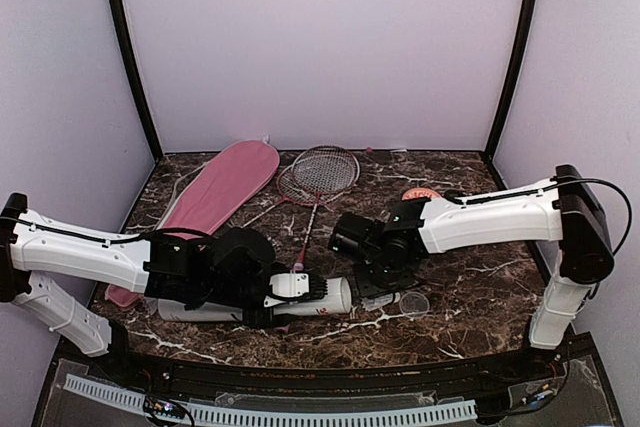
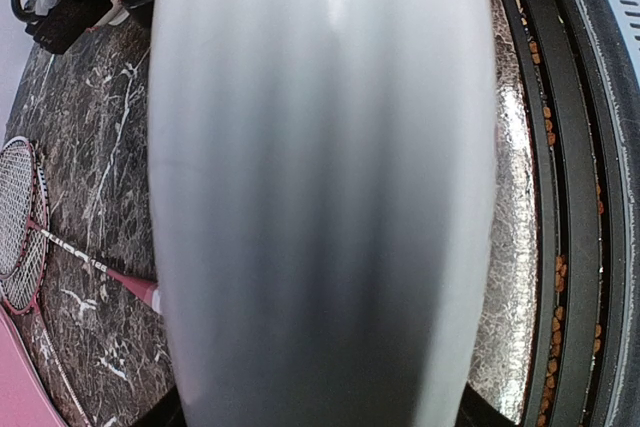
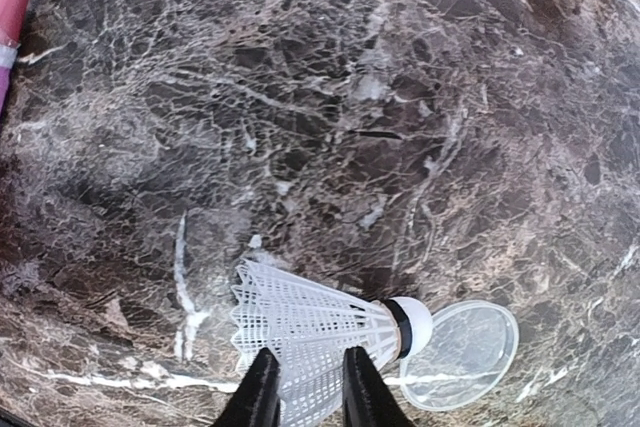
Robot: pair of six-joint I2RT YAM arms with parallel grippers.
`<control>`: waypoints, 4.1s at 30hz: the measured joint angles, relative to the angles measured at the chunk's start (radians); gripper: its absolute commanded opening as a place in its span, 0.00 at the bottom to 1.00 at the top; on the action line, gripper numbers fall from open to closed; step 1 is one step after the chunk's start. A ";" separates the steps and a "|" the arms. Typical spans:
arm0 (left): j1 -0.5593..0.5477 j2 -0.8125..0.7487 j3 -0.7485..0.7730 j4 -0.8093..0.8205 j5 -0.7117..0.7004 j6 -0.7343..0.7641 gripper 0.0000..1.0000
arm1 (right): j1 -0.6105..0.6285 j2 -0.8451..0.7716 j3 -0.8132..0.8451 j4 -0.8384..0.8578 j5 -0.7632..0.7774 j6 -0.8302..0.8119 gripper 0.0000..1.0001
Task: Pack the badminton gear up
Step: Pick up the shuttlecock from the center of the board, then place the shuttlecock in the shuttle tube.
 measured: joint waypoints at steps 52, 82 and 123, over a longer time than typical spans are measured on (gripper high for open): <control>-0.001 0.000 0.000 0.010 -0.007 -0.014 0.63 | -0.240 -0.893 -0.894 1.161 -0.392 0.109 0.00; -0.023 0.057 0.008 0.022 -0.031 -0.033 0.62 | -0.240 -0.943 -1.076 1.444 -0.654 0.135 0.00; -0.027 0.023 0.008 0.031 -0.033 -0.052 0.63 | -0.087 -0.517 -0.911 1.598 -0.704 0.105 0.00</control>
